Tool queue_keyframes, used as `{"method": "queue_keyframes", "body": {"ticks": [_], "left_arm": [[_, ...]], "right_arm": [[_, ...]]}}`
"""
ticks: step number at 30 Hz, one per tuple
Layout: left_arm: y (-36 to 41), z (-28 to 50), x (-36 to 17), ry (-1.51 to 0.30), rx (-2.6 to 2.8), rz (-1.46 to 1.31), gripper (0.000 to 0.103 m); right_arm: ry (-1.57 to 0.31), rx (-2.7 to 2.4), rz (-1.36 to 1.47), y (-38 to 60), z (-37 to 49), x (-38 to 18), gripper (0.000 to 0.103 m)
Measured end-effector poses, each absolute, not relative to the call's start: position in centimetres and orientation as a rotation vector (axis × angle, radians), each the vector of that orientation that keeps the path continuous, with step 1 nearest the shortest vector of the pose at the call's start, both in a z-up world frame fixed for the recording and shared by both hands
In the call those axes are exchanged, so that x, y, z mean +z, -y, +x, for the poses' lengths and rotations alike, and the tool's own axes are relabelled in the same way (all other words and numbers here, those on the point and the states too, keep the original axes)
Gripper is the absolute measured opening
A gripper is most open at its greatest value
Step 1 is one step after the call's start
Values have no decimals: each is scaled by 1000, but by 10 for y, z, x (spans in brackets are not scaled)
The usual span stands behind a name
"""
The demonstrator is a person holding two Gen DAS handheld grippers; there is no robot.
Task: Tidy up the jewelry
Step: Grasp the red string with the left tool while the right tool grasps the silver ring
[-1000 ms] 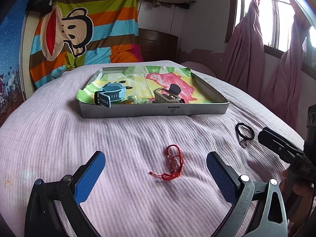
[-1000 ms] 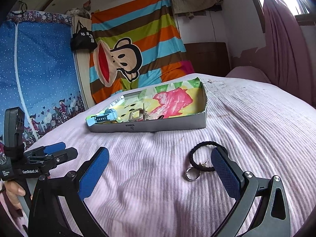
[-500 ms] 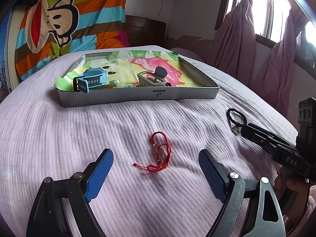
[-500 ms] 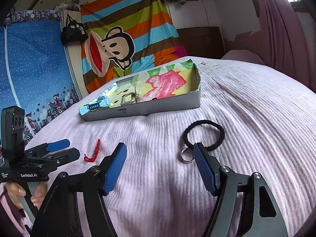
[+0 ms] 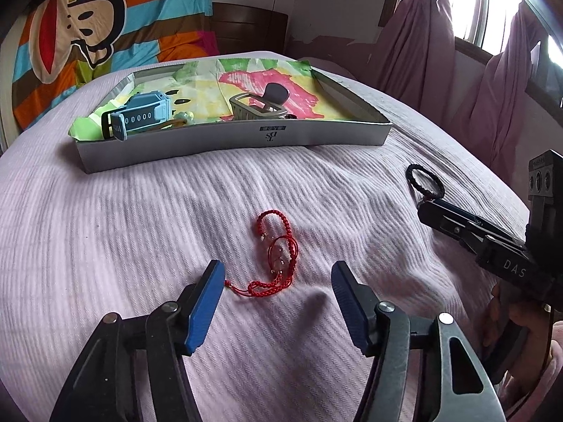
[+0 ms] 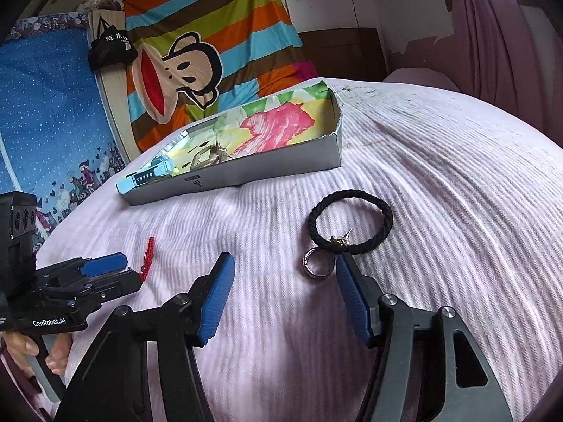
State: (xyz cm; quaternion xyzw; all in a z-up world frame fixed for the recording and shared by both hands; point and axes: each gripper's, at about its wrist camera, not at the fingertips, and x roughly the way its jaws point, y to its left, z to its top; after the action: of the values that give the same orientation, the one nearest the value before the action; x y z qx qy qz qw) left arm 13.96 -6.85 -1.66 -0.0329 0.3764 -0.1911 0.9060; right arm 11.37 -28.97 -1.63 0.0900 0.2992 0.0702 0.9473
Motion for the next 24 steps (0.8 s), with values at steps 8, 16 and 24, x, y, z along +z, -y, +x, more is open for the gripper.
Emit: {"method": "queue_keyframes", "body": {"ticks": [8, 16, 24], "left_arm": [[68, 142, -20, -796, -393, -77, 51], [72, 147, -23, -823, -382, -65, 40], [73, 149, -25, -839, -378, -62, 23]], "right_arm": [[-624, 186, 163, 276, 122, -19, 52], [-621, 161, 167, 277, 121, -18, 48], [-659, 129, 159, 278, 127, -25, 36]]}}
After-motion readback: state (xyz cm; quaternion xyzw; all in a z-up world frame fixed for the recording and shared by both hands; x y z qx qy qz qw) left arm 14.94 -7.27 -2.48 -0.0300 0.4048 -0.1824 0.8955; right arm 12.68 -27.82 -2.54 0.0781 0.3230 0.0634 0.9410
